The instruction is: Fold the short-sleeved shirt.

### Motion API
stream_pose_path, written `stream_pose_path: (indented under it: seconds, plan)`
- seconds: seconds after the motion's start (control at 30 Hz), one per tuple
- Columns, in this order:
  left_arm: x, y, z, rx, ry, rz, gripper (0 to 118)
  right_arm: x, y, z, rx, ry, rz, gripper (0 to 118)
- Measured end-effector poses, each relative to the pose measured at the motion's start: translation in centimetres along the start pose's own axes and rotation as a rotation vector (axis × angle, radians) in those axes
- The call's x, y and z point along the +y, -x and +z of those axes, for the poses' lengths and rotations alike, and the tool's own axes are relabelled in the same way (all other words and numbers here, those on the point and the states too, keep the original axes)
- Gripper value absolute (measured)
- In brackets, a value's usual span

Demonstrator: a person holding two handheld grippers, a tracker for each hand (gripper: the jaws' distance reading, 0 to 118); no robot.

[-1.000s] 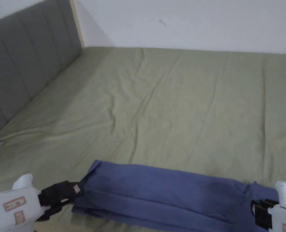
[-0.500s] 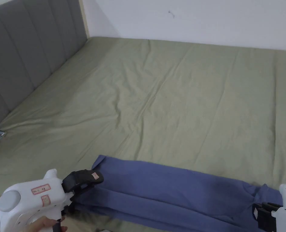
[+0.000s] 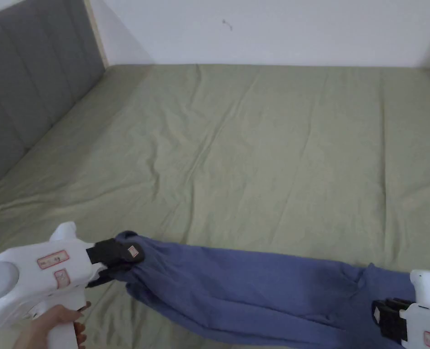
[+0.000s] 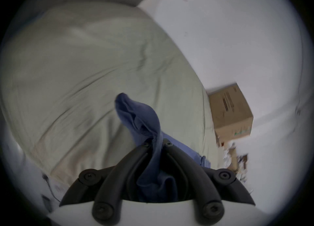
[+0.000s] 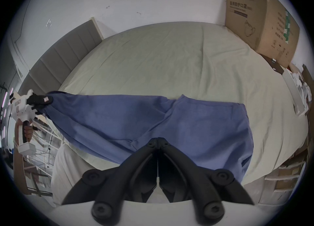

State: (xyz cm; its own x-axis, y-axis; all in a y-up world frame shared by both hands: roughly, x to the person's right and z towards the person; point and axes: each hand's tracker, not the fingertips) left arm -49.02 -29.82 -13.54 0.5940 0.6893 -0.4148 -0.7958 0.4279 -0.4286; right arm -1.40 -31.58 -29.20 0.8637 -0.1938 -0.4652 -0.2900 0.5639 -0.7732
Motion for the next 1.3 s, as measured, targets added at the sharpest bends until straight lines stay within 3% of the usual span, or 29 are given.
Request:
stream_pose_path:
  seconds: [0.13,0.3,0.4,0.5,0.53,0.6,0.63,0.67,0.83,0.9,0.93,0.97,1.0,1.1,1.3]
  plan:
    - [-0.8,-9.5,-1.6,0.008,0.052,-0.32,7,-0.6,-1.8,0.8,-0.009,-0.017,-0.053,0]
    - [-6.7,-18.7,-7.0,-0.104,0.207,-0.632,7,-1.6,-4.5,1.4,-0.031,-0.023,-0.124,0]
    - [-11.3,-20.4,-11.6,-0.138,0.337,-0.771,7,-2.3,-5.9,1.5,-0.043,-0.022,-0.173,0]
    - [-15.3,-20.4,-15.0,-0.074,0.42,-0.818,12,-2.9,-7.2,1.8,-0.051,-0.018,-0.201,0]
    - [-16.2,-19.9,-16.1,-0.067,0.457,-0.827,25,-3.1,-7.5,1.9,-0.06,-0.014,-0.204,0]
    - [-17.4,-18.9,-17.3,-0.022,0.516,-0.807,91,-3.2,-8.2,2.0,-0.085,-0.006,-0.2,0]
    - [-17.6,-18.4,-17.6,-0.016,0.546,-0.798,112,-3.3,-8.4,2.1,-0.097,-0.003,-0.198,0]
    - [-17.5,-18.1,-17.4,-0.037,0.534,-0.778,117,-3.4,-8.5,2.2,-0.1,-0.001,-0.199,0]
    - [-14.5,-17.1,-14.7,-0.1,0.502,-0.619,111,-2.9,-8.6,2.9,-0.12,-0.036,-0.212,0]
    - [-12.6,-16.5,-13.2,-0.136,0.448,-0.557,96,-2.5,-8.0,3.3,-0.136,-0.064,-0.169,0]
    - [-12.0,-16.2,-12.5,-0.158,0.421,-0.513,74,-2.3,-7.8,3.4,-0.133,-0.067,-0.163,0]
    - [-11.3,-15.7,-11.9,-0.184,0.397,-0.469,29,-2.1,-7.7,3.4,-0.123,-0.071,-0.159,0]
    - [-10.9,-15.2,-11.6,-0.18,0.381,-0.446,1,-2.0,-7.5,3.3,-0.112,-0.074,-0.157,0]
    - [-10.9,-14.8,-12.9,-0.039,0.351,-0.506,0,-1.7,-7.1,2.8,-0.1,-0.078,-0.152,0]
    - [-13.4,-15.0,-17.5,-0.118,0.431,-0.435,0,-1.9,-6.8,2.5,-0.079,-0.067,-0.152,0]
